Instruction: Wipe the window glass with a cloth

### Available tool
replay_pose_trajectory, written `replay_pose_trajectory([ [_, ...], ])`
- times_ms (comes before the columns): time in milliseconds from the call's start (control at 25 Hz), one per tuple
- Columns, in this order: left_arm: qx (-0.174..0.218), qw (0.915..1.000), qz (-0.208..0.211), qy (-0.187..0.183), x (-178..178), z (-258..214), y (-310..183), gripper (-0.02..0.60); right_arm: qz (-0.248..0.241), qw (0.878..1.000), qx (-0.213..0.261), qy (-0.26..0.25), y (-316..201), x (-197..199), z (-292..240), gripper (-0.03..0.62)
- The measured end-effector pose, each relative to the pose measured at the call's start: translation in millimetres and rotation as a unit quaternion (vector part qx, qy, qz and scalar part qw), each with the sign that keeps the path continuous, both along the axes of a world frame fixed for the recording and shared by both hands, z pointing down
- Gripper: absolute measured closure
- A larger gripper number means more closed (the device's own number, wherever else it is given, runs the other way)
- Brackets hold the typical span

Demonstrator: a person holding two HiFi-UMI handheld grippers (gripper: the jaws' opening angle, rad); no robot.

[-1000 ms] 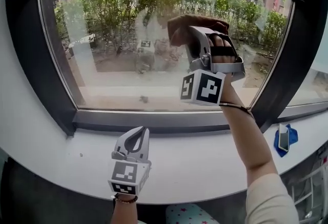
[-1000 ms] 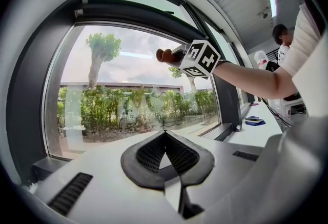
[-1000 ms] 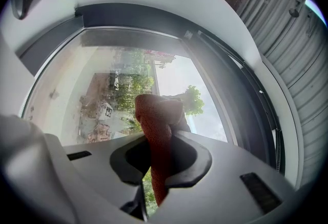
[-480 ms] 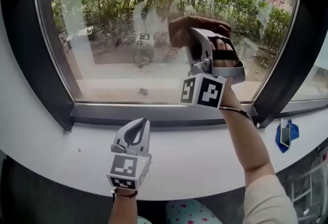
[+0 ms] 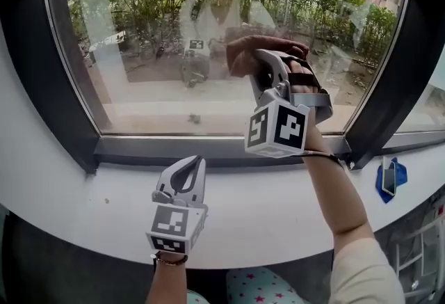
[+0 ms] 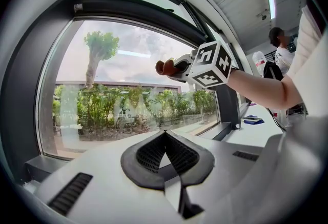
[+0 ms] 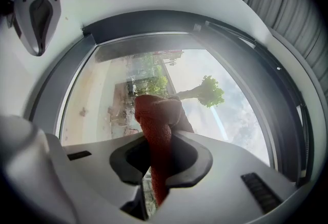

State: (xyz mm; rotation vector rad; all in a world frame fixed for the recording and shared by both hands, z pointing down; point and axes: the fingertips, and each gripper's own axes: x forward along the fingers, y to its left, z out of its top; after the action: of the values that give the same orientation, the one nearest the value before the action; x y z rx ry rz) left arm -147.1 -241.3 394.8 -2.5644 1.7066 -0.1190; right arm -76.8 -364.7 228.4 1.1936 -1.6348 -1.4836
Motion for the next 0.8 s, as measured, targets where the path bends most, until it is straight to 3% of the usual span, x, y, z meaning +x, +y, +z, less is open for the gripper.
replay_pose_trajectory([
  [800, 0.001, 1.0000, 0.003, -0.006, -1.0, -2.3, 1.6, 0.561, -0.003, 0.995, -0.094, -0.031, 0.0, -3.4, 89.4, 0.533],
])
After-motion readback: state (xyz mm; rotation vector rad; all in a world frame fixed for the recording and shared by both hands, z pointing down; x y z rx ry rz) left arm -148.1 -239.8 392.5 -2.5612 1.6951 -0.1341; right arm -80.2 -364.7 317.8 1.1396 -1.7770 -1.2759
